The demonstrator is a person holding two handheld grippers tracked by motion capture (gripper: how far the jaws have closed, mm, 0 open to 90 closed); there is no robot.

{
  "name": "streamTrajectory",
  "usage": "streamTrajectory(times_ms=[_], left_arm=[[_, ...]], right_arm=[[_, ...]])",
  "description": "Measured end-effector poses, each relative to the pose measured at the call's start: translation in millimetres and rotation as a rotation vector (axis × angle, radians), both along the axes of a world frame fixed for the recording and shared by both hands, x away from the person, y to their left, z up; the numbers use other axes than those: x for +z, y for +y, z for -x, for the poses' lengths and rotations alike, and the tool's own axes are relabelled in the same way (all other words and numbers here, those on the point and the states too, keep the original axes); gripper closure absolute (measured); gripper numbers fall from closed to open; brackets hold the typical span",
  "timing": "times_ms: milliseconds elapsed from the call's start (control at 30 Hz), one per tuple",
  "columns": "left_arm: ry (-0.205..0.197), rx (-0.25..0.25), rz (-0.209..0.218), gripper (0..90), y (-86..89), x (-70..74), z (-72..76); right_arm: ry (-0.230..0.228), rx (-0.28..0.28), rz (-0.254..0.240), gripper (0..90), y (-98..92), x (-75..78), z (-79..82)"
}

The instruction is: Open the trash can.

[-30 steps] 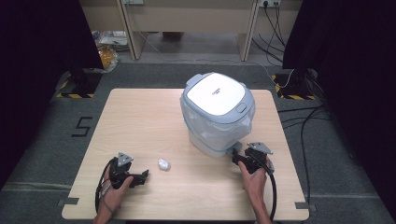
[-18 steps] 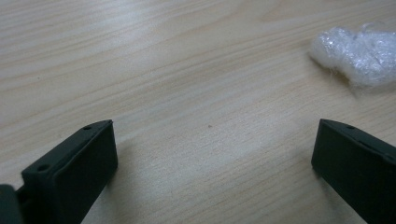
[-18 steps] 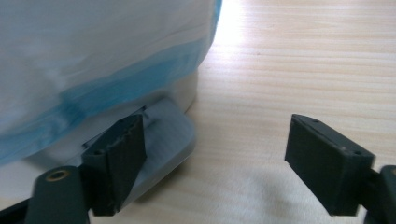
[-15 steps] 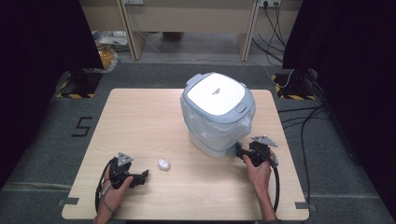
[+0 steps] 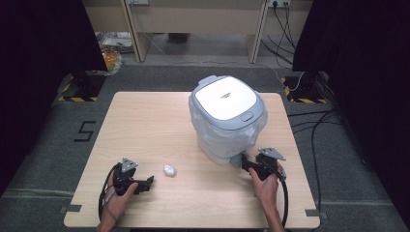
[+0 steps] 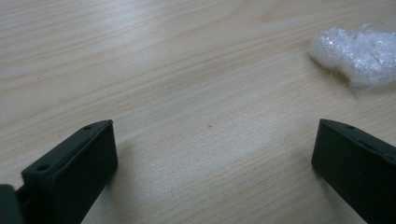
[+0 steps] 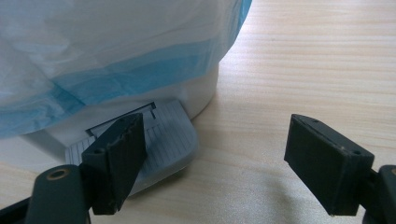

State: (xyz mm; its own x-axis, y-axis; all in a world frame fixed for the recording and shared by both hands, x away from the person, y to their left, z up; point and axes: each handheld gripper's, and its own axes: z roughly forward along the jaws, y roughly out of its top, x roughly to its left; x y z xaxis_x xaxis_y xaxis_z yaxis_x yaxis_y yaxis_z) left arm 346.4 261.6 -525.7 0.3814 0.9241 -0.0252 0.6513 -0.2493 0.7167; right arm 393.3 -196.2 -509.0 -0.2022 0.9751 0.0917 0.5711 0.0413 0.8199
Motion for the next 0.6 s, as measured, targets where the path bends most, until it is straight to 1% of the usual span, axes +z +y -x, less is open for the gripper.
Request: streamTrajectory(times_ms=[100,133,167,233,367,533,600], left_arm=[[0.000,0.000,0.000,0.0,0.0,0.0,0.0],[0.000,-0.001,0.000,0.0,0.0,0.0,0.0],[0.000,0.000,0.000,0.0,0.0,0.0,0.0],[0.000,0.000,0.000,0.0,0.0,0.0,0.0],[0.000,0.000,0.000,0.0,0.0,-0.1,0.0],[0.000,0.000,0.000,0.0,0.0,0.0,0.0],[0.000,0.000,0.000,0.0,0.0,-0.1,0.0]], right_arm=[[-0.004,0.004,0.018,20.6,1.4,0.0,0.8],[-0.002,0.008,0.007,20.6,-0.1,-0.8,0.2],[0.007,0.003,-0.021,20.6,-1.0,-1.7,0.1],[0.017,0.012,-0.041,20.6,-3.1,-2.3,-0.5],[0.011,0.016,-0.021,20.6,-1.6,-2.0,-0.3],[0.017,0.021,-0.024,20.6,-1.6,-2.2,-0.3],[0.015,0.024,-0.014,20.6,-1.4,-2.9,-0.4]])
